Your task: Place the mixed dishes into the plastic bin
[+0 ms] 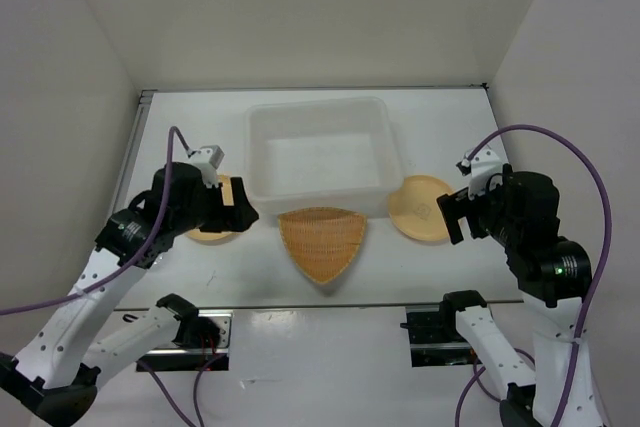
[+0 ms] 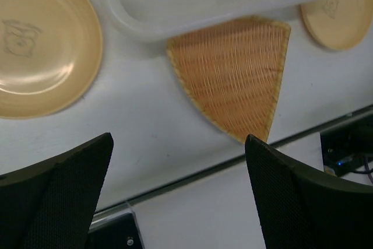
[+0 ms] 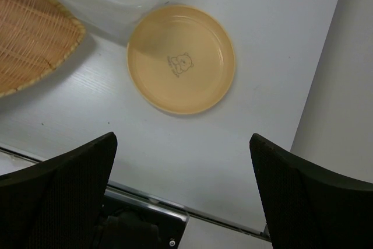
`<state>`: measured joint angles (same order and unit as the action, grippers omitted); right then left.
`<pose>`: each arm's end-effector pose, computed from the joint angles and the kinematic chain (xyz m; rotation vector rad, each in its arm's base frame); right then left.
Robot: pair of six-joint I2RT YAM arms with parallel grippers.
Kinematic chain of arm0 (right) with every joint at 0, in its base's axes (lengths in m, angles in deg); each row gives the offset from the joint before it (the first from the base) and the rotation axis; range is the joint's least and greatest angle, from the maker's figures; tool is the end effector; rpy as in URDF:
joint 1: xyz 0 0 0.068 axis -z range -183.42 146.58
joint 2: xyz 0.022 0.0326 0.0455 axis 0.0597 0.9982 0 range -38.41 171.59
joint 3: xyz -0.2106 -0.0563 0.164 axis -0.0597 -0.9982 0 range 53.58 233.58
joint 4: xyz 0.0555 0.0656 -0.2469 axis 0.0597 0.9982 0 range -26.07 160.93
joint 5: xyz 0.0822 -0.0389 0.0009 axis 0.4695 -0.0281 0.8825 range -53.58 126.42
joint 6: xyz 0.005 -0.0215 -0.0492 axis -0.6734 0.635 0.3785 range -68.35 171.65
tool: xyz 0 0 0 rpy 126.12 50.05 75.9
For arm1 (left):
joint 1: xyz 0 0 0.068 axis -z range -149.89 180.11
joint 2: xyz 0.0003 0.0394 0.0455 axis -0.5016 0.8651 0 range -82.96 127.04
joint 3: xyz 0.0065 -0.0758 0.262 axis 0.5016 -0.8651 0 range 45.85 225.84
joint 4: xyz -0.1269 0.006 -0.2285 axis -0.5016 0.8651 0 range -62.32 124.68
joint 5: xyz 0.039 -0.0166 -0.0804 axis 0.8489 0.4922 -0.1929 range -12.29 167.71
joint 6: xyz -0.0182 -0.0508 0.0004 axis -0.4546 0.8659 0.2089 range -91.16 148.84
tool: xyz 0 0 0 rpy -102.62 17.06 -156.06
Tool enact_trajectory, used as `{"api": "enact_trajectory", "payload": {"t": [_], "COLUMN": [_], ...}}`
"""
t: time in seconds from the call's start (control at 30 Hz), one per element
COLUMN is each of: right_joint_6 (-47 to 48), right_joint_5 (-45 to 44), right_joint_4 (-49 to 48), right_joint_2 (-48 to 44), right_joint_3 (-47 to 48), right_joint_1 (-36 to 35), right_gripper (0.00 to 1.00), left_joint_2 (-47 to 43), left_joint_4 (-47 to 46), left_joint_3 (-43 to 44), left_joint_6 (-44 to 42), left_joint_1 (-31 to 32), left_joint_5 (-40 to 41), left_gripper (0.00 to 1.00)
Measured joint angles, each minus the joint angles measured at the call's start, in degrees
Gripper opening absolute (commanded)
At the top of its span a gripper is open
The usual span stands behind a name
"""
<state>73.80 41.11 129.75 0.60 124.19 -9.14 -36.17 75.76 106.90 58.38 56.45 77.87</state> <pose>0.0820 0.0111 0.3975 -0.5673 2.0911 -0.0762 0.1371 -0.0678 0.3633 -0.0635 2.2137 -0.5513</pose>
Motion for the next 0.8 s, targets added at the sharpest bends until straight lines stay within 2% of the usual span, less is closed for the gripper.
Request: {"api": "enact_trajectory", "payload": {"t": [0.3,0.5,0.67,0.8], "right_joint_6": [-0.20,-0.24,-0.72,-1.29], "right_joint_5": [1.44,1.97,2.01,2.01], "right_joint_4": [-0.66,-1.25,-1.92,-1.99], "right_joint_2": [-1.11,-0.85,-1.70,-2.19], "right_joint_3": [-2.49,-4.42,-4.52,-4.59], "right_joint_1": [-0.04,-0.04,-0.04,-0.04], "right_gripper": [0.99,0.99,0.99,0.99], "left_joint_2": [-1.44,9.38,12.61,16.79], "left_joint_4": [-8.33,-18.45,-24.63,-30.29], "left_joint_3": [-9.79,-17.03,-25.62,-27.67], "left_joint_6": [13.33,21.64,28.85,32.92], "left_joint_1": [7.67,15.56,16.50,16.50], "left_joint_5": [-5.97,-7.82,-8.37,-9.60], "left_gripper": [1.00,1.00,1.00,1.00]}}
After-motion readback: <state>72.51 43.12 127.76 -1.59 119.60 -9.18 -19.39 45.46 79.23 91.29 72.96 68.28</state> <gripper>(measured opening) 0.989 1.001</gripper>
